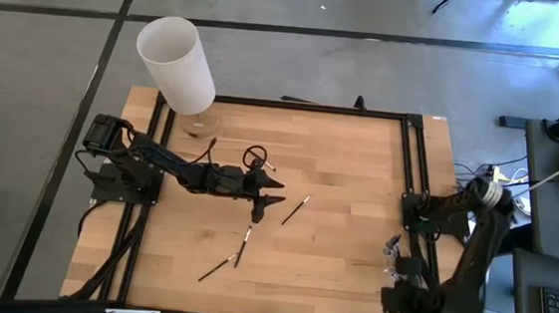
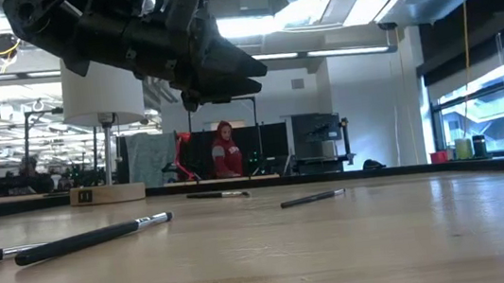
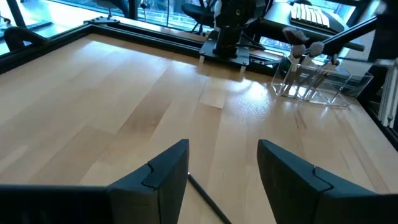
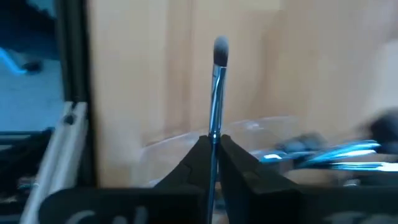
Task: Put items in baskets/containers
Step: Put the eyeshadow brush into the transparent organizer
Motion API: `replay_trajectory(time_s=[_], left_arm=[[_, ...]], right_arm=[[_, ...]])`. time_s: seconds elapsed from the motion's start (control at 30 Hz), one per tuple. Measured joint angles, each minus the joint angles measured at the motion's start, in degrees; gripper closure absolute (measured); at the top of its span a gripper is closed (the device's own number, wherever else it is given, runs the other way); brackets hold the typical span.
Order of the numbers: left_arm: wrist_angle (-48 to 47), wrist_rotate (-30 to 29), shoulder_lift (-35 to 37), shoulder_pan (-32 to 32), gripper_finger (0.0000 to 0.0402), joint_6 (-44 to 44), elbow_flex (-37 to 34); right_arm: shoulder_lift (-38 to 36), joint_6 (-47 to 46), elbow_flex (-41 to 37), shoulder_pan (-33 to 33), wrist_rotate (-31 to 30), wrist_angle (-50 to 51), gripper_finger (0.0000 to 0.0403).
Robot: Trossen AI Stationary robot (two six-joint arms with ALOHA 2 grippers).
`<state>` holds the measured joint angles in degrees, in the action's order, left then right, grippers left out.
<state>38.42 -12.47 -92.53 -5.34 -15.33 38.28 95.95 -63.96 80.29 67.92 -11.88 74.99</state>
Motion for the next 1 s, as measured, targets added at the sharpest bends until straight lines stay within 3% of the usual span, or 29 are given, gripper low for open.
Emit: replay_trajectory(time_s=[0.23,0.53,0.8,1.0], left_arm=[[-0.5,0.1,0.0,-0.2,0.0217,0.0,0.0],[-0.9,0.1,0.0,-0.2,0.0217,0.0,0.0],[-0.9,0.1,0.0,-0.2,0.0217,0.0,0.0],[-0.9,0.1,0.0,-0.2,0.0217,0.0,0.0]], right_arm=[[-0.1,-0.2,0.0,0.1,-0.4,-2.8,0.0376],[-0.2,-0.3,-0.1,0.8,-9.9,-7.8,0.0375],[-0.2,-4.4,-0.1,2.7,-17.8,-4.5,0.0375],[-0.2,-8.0,-0.1,3.4,-12.4,-1.6,0.0375]])
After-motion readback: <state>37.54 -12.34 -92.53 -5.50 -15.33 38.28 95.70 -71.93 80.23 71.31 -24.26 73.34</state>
